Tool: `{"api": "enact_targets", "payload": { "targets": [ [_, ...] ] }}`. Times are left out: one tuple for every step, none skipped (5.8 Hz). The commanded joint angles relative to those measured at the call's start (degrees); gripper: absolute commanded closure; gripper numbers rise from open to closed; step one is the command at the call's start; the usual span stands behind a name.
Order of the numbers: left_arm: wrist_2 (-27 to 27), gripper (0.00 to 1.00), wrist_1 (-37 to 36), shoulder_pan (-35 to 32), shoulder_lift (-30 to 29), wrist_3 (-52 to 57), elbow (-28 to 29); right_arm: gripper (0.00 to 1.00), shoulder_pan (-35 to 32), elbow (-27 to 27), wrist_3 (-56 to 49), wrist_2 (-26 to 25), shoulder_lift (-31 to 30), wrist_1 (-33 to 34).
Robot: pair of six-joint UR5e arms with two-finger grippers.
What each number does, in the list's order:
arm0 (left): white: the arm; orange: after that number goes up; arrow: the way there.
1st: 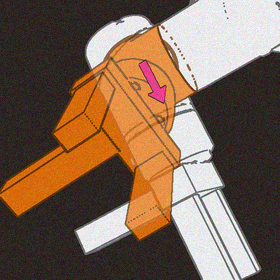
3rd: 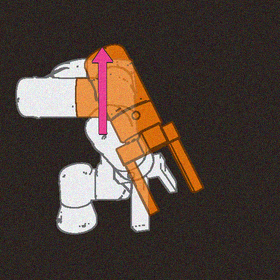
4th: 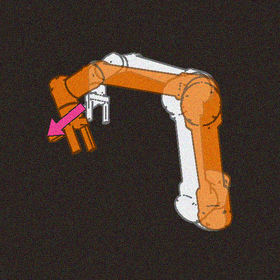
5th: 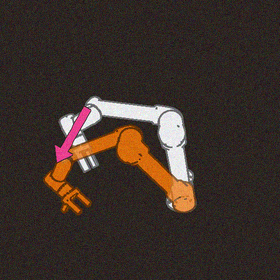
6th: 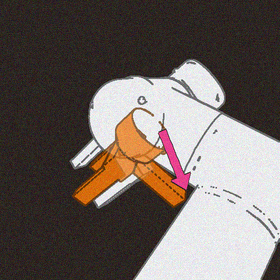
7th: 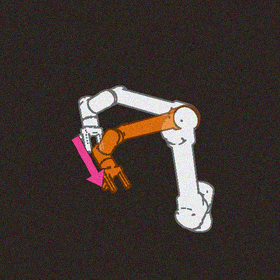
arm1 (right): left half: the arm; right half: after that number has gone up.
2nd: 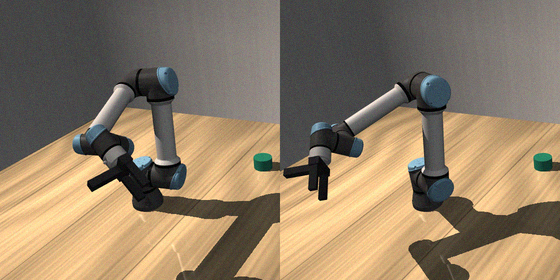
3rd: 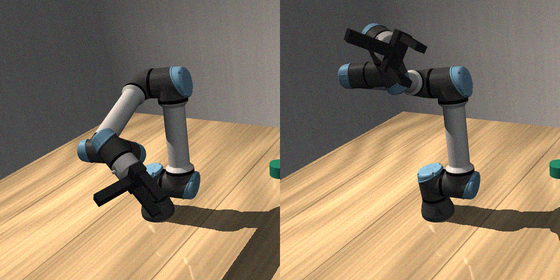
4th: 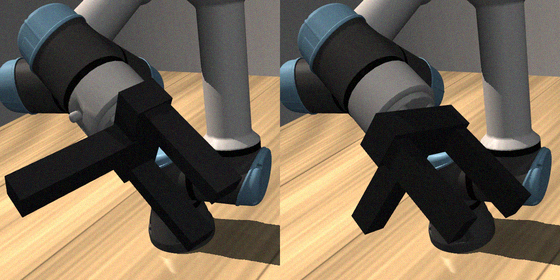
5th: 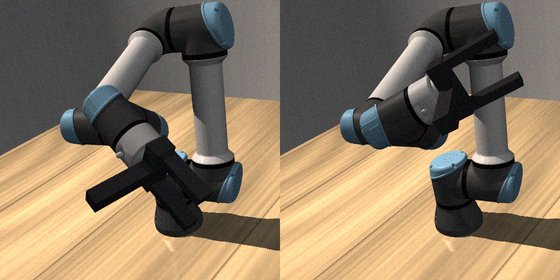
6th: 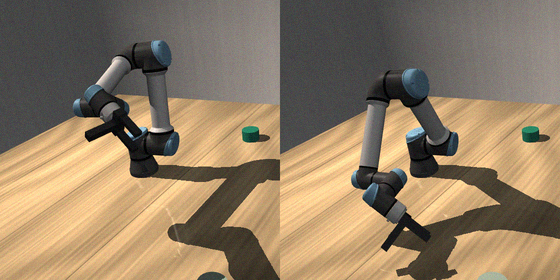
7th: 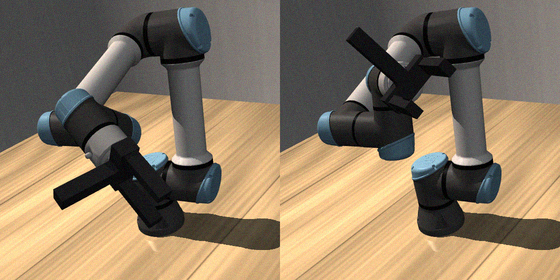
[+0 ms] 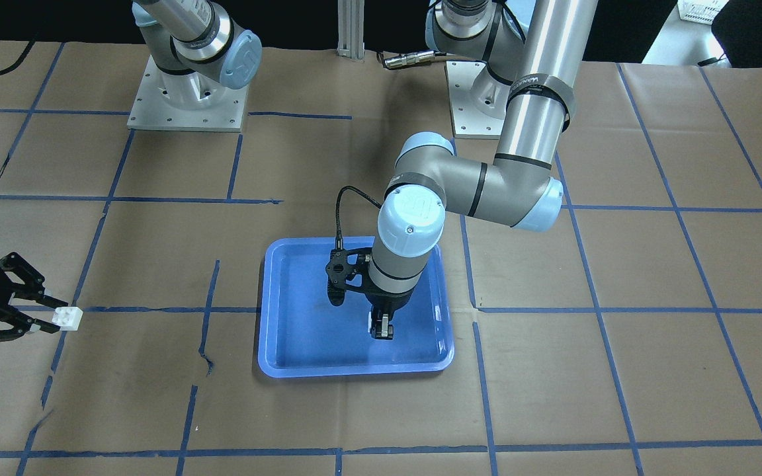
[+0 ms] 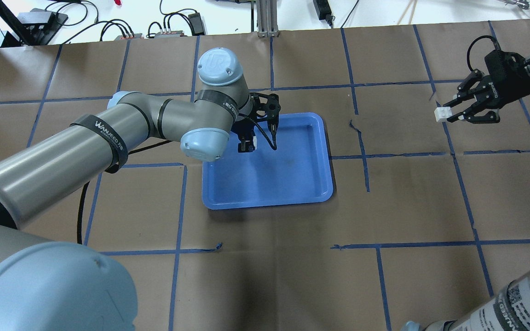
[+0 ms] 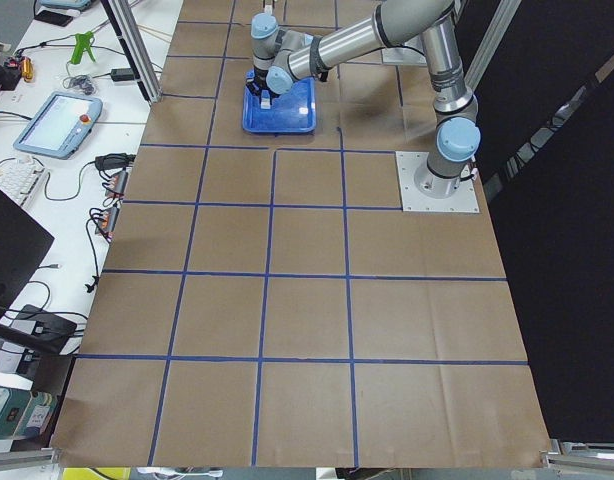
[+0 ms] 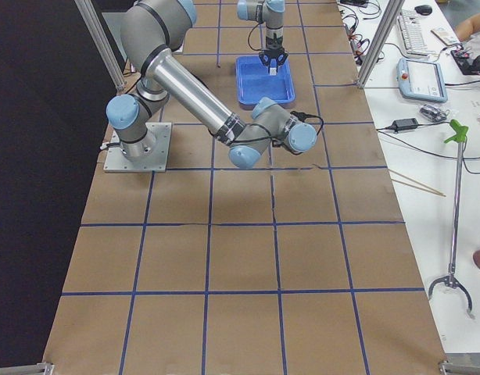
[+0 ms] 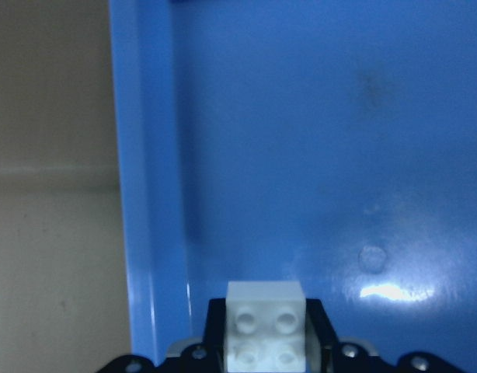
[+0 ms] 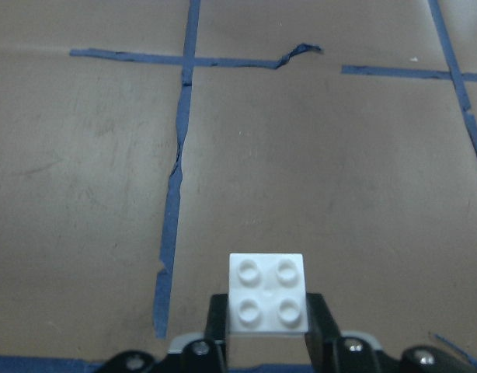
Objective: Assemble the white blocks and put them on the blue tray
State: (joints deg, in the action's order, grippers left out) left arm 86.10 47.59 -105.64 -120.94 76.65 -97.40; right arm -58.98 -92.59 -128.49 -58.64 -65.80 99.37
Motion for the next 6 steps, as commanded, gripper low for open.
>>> {"api": "enact_targets", "payload": {
  "targets": [
    [0.0,0.25,-0.7,-0.3,0.3,0.2,-1.6,0.69,-1.7,-4.1,0.7,3.3,-3.4,-1.1],
    [0.1,0.03,-0.5,-0.1,0.7,0.3,-1.1,0.69,-2.5,-7.4,0.7,5.8,-5.3,-1.0],
    [0.2,0.02,2.7,0.2,2.2,0.3,-0.1,0.69,-4.4,-9.5,0.8,6.2,-5.6,-0.1],
    [0.6,0.02,6.8,1.0,5.2,0.3,1.1,0.69,-5.8,-9.9,0.9,6.4,-5.7,0.0],
    [0.6,0.02,16.0,3.7,10.3,0.9,2.8,0.69,-6.6,-10.8,0.9,6.5,-5.7,0.1],
    [0.7,0.02,24.2,7.3,15.9,2.6,4.0,0.69,-7.9,-12.3,1.0,9.6,-5.7,2.1]
  ]
}}
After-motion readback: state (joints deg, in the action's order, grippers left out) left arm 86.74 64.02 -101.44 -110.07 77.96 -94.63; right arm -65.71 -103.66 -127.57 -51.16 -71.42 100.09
